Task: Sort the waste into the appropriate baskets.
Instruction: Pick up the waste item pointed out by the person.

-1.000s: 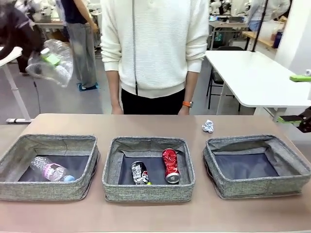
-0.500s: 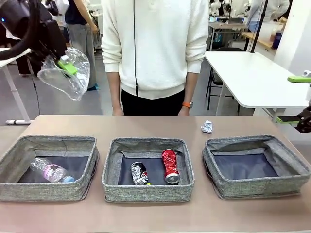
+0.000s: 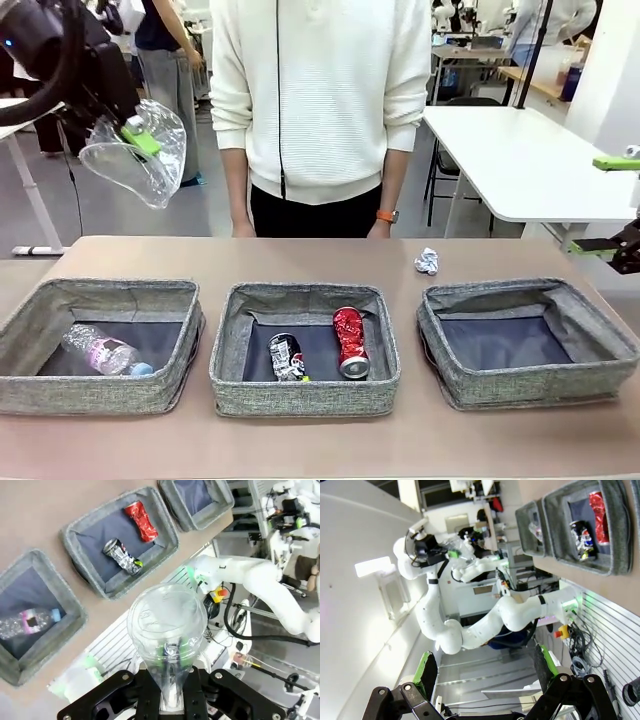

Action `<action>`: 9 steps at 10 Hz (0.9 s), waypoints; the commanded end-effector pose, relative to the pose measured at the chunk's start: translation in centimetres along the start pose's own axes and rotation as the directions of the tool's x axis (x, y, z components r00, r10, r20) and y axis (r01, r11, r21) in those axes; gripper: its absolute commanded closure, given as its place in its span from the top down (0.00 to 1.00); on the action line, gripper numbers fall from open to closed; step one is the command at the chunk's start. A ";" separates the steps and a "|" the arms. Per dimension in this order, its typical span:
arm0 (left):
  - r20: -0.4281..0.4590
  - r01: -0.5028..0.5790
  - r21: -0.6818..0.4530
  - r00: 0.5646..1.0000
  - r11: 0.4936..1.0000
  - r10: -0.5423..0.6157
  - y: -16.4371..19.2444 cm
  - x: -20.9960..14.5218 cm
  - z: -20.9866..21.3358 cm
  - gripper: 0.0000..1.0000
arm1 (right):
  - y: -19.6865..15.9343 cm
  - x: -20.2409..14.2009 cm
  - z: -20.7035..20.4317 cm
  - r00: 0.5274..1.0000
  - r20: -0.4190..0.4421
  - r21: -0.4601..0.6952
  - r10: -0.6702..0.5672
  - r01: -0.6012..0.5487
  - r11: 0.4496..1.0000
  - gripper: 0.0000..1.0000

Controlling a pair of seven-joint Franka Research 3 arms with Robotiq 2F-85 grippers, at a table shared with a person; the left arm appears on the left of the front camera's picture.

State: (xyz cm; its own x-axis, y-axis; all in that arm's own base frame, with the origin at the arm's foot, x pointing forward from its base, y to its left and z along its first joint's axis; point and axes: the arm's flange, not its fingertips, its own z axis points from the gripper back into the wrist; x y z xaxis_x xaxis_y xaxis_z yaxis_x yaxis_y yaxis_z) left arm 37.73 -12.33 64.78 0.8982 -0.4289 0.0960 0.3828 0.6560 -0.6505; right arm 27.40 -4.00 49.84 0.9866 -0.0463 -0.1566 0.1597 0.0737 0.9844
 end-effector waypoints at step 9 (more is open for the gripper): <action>0.081 -0.207 0.503 0.978 0.839 0.193 -24.9 -0.5 -8.1 0.11 | 0.5 0.0 0.0 1.000 0.004 0.018 0.003 -0.003 1.000 1.00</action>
State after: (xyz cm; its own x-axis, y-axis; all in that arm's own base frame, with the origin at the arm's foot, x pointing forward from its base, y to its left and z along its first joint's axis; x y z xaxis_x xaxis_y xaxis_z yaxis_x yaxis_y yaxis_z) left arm 25.31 -32.81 74.08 0.9597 -0.2795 0.0310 0.2798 0.9384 -0.2026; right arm 27.38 -4.04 49.86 0.9865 -0.0477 -0.1564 0.1596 0.0736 0.9844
